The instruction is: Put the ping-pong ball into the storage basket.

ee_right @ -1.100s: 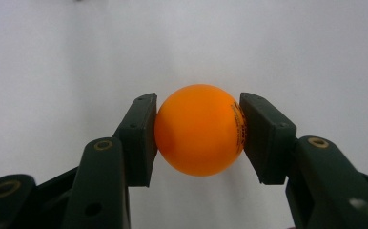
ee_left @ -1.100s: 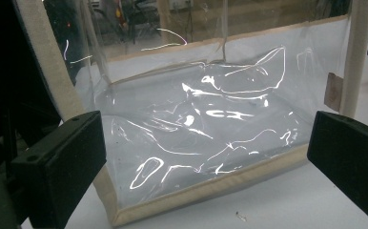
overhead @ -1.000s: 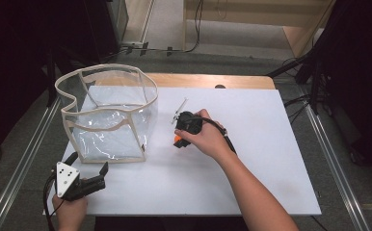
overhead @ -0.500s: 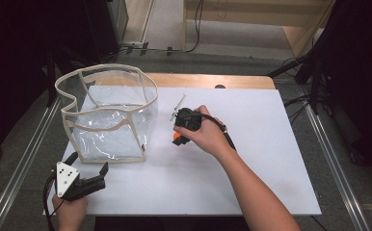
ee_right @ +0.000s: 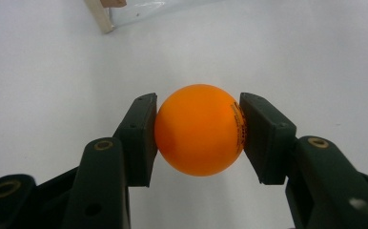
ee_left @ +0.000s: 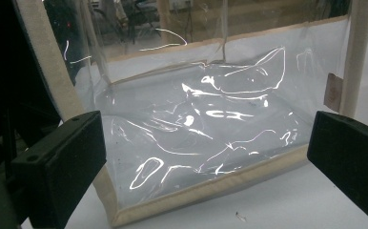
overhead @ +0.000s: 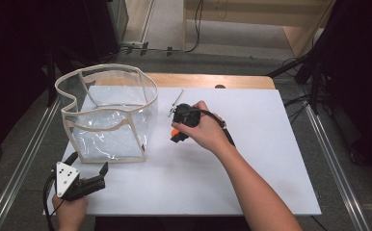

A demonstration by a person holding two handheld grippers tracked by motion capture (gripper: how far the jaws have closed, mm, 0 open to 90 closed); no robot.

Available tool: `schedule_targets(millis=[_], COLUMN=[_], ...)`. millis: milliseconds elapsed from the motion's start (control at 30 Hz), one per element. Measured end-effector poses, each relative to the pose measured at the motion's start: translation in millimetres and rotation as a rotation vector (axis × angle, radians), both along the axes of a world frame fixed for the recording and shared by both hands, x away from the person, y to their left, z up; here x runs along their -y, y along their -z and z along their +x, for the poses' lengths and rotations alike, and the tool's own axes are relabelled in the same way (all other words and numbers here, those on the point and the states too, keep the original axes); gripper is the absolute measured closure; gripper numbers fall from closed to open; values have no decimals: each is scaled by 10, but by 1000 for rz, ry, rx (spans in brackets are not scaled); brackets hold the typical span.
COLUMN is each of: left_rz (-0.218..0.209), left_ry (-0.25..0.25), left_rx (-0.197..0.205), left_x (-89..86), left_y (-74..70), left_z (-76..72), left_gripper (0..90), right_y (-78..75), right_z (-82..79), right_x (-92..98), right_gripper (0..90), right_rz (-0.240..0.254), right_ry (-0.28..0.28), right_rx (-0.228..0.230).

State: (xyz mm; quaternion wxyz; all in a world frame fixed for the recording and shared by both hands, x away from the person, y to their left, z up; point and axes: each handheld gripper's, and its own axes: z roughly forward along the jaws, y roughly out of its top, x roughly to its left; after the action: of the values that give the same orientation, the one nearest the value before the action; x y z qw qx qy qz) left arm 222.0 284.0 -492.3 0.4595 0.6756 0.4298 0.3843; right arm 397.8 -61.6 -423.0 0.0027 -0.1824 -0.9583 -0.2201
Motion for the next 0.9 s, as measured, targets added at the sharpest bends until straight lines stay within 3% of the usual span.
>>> schedule_targets(millis=[500, 900], left_rz=[1, 1], left_ry=[-1, 0], left_rx=[-1, 0], left_x=[2, 2], left_y=[0, 0], left_z=[0, 0], left_gripper=[0, 0], right_y=[-183, -239], right_z=[36, 51], right_x=[15, 10], right_gripper=[481, 481], right_rz=[-9, -9], right_ry=[-7, -13], right_rx=[7, -3])
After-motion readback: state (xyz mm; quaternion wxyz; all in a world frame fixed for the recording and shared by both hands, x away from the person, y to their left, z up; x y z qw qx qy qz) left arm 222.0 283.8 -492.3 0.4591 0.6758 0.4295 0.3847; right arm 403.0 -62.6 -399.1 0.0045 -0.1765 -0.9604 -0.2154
